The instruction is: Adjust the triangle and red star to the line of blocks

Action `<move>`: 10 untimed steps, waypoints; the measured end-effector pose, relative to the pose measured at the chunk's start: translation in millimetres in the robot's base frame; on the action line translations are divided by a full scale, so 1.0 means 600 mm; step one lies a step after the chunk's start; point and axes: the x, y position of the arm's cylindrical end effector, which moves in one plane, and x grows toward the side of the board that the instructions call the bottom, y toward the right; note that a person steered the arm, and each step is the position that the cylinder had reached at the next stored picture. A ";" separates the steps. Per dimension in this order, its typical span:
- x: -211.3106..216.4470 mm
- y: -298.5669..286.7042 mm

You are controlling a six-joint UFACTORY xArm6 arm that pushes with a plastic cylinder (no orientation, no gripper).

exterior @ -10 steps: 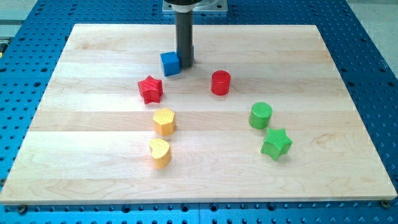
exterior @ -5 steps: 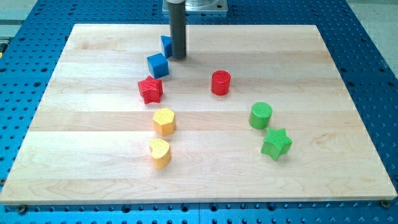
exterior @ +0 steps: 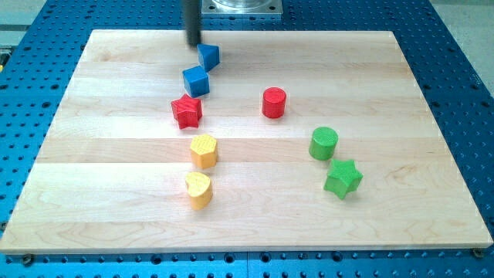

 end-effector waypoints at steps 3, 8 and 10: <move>0.297 -0.009; 0.499 -0.115; 0.637 -0.021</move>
